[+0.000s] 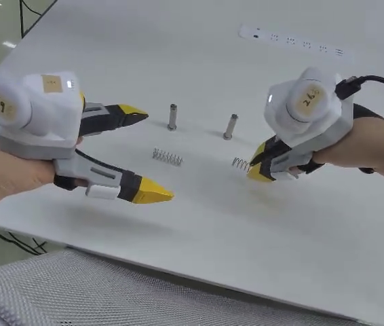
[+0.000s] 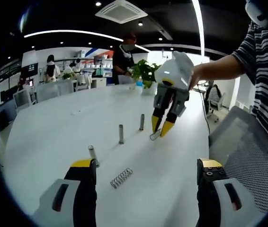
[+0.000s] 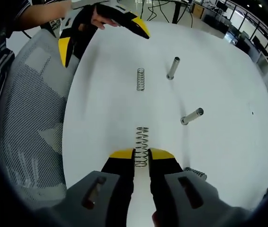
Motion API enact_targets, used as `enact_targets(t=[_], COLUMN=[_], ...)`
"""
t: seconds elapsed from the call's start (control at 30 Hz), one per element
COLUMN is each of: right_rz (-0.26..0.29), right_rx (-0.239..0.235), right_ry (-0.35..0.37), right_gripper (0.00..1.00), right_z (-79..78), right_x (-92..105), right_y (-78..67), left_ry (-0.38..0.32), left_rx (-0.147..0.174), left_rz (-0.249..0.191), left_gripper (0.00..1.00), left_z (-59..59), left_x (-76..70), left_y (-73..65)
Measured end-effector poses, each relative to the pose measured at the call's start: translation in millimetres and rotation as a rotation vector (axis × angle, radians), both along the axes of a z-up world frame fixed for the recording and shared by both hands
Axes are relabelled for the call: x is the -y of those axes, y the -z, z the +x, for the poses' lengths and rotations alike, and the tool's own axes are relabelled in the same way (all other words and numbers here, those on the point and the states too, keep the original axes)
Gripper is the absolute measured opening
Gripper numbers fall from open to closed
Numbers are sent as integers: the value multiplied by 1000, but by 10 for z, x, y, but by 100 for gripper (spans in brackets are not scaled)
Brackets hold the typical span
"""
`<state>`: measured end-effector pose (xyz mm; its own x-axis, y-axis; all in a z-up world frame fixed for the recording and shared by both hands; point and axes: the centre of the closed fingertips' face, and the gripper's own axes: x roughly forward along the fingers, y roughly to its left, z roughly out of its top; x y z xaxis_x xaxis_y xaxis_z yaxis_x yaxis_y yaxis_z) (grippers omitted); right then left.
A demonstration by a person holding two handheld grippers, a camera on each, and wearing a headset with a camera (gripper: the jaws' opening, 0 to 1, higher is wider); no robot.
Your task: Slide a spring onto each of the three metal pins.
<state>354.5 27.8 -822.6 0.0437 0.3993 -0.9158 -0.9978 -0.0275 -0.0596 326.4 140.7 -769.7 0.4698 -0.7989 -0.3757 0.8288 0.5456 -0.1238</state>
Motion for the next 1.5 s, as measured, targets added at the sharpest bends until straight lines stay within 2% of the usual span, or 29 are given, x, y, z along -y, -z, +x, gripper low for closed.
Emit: enact_targets(t=[0.13,0.27,0.37,0.43,0.5,0.53,0.57,0.63,0.73,0.87,1.1,1.3,1.5], right_rz=[-2,14,16,21,26,29,34,36,35,42,52,65,73], right_rx=[35,39,40,41,43,43,41,39,44,50,63,64,58], right_ry=[-31,-38,-57,-68,-73,-74,-75,-78,-89,-102,-117,-128,-125], right_gripper=[13,13,13,13,13,13,13,13,13,13,13,13,13], right_z=[-37,-85,-138,-158,-171,-163,-154,-146,-170,-203,-228,-249,-246], right_x=[-16,-61,-80,-96,-117,-120,-125,-135,-134,-122,-108,-139,-144], right_y=[-56,-108,-137,-160,-182,-181,-178,-174,-201,-261,-332,-368,-384], left_ry=[14,57,76,92,107,135,165,194,216,238,251,264,277], left_rx=[4,-7,-8,-9,-12,-8,-2,-12,-19,-29,-35,-24,-17], left_rz=[-25,-24,-32,-43,-79,-80,-57,-44,-47,-63,-90,-118,-112], left_gripper=[84,77,75,73,69,65,62,61,60,57,45,34,22], left_z=[40,44,49,53,53,26,8,5,33,37,51,71,63], left_x=[72,165,246,325,466,537,624,756,865,929,938,988,1015], left_y=[-48,-45,-60,-63,-68,-62,-21,25,49,40,15,-32,-15])
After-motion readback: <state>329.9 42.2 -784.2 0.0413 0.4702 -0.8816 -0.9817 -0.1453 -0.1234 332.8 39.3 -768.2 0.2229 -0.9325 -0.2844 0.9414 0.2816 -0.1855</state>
